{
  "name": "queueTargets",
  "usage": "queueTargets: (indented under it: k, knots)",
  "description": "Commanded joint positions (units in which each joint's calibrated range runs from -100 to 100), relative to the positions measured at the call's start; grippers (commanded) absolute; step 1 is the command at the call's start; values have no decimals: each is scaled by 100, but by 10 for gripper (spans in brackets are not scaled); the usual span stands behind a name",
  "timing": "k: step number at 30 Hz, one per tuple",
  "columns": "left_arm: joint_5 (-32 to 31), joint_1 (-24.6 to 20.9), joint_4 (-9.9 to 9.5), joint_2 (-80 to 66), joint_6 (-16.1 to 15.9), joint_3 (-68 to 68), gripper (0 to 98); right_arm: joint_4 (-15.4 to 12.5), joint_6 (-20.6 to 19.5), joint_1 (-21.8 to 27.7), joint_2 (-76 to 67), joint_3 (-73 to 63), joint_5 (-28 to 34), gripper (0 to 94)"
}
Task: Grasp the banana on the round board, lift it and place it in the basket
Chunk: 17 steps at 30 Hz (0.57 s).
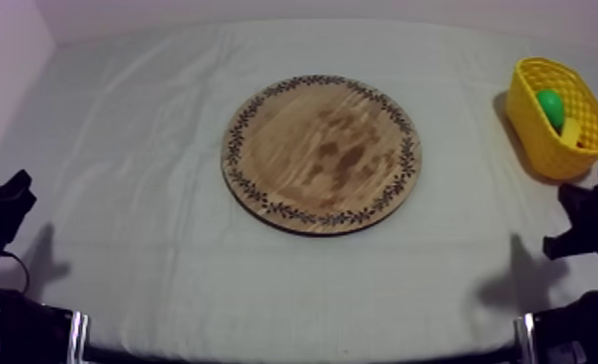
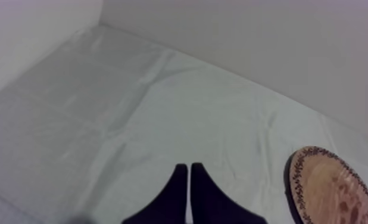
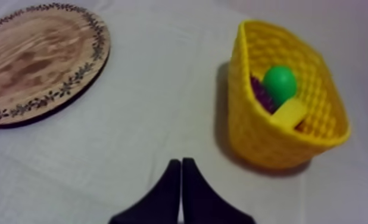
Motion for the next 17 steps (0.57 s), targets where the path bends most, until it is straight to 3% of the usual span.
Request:
queueTargets:
  k: [1,7,17]
  knots:
    - [1,-1,2,3,-2,4,1,84,-934,-22,-287,23,-47,6]
    - [1,-1,2,3,-2,4,1,17,-497,-9,-336,175,-586,6]
    - [1,-1,2,3,-1,4,1,6,-429,-3,-342,197,-672,6]
